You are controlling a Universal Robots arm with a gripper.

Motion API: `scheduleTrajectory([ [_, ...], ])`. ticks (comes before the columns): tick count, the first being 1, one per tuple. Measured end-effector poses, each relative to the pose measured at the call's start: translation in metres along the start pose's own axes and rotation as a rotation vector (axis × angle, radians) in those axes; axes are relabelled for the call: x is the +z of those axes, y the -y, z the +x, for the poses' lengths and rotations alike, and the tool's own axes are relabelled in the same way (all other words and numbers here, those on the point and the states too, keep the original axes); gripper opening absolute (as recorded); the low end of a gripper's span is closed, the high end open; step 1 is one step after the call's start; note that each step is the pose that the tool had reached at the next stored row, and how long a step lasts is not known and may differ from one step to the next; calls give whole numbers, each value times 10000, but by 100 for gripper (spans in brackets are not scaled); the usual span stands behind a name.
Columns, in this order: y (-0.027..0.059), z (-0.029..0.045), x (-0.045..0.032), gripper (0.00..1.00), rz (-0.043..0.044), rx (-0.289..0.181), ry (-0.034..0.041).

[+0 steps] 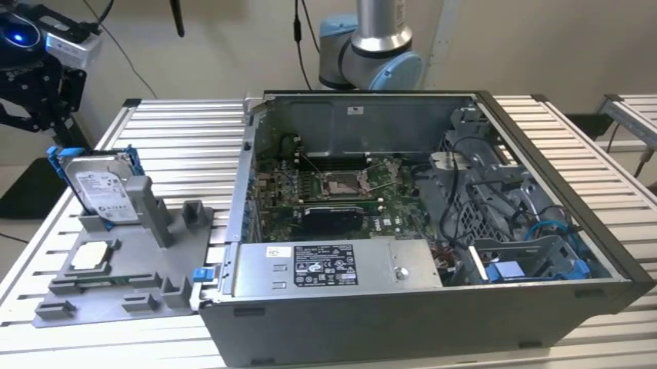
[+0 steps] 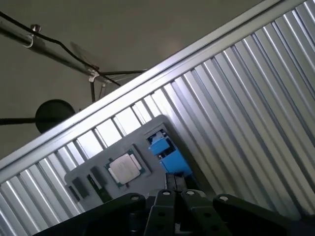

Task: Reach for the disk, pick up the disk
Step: 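Pick up the disk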

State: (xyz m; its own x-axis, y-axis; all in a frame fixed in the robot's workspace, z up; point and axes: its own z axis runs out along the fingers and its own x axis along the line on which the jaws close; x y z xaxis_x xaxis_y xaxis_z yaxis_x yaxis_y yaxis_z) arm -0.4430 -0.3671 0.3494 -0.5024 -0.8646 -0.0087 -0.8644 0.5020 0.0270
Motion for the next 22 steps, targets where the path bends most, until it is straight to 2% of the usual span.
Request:
scheduleTrajectory([
  [15, 1, 0, 15, 0, -21, -2724, -70],
  [22, 8, -5, 16, 0, -31, -3715, -97],
])
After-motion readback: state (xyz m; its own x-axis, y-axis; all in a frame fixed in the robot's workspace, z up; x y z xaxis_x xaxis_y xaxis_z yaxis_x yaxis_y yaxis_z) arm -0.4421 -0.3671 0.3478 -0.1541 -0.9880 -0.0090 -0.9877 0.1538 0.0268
